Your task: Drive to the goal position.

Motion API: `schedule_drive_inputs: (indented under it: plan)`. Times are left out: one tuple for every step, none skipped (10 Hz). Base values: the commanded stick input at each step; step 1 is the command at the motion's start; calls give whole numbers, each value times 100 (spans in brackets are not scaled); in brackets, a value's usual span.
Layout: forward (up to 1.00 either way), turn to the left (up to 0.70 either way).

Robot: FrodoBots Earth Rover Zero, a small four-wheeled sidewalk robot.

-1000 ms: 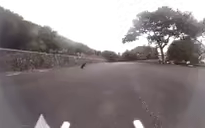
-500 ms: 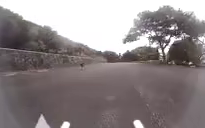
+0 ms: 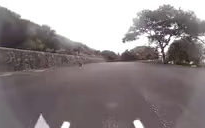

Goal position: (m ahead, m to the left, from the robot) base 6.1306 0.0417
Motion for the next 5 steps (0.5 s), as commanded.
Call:
schedule_drive_inputs:
  plan:
    - [50, 0]
    - [50, 0]
    - [50, 0]
    - [50, 0]
    - [50, 0]
